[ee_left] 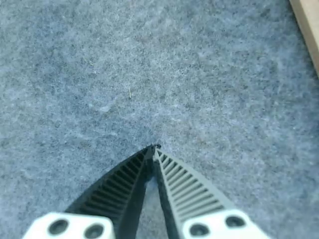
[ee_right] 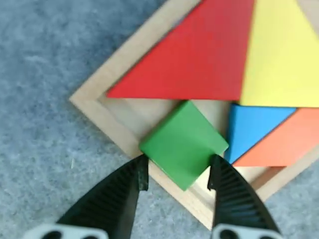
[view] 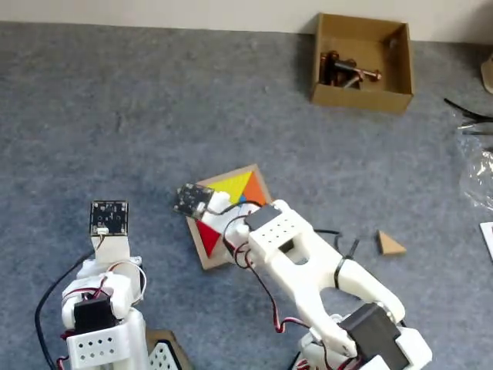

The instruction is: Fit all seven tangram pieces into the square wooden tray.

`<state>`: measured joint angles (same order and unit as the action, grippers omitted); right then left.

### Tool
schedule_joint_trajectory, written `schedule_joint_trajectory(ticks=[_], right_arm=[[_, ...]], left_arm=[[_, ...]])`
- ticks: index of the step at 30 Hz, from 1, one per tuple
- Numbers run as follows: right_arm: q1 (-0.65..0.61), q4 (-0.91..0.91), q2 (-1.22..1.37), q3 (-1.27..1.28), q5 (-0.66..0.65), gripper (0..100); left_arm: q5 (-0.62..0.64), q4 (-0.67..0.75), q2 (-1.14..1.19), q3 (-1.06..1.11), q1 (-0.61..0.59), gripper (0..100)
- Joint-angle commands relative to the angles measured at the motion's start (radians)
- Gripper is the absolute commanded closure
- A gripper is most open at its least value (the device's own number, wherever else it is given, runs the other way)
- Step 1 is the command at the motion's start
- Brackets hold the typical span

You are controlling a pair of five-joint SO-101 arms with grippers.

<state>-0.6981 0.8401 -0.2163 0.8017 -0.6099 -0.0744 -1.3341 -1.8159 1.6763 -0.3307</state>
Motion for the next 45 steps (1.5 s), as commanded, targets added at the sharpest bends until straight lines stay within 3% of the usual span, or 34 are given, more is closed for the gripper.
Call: schedule_joint_trajectory(ticks=[1,26,45], right_arm=[[0.054,-0.041,-0.016,0.001,0.006,81.8],[0.074,0.028,-0.027,0.001,0.012,81.8],[0.114,0.035,-0.027,-0.108,0.351,81.8]], left_arm=[[0.009,-0.005,-0.005,0.019,-0.013,99],[0.009,-0.005,-0.005,0.019,-0.013,99],[0.009,-0.005,-0.005,0.019,-0.013,99]])
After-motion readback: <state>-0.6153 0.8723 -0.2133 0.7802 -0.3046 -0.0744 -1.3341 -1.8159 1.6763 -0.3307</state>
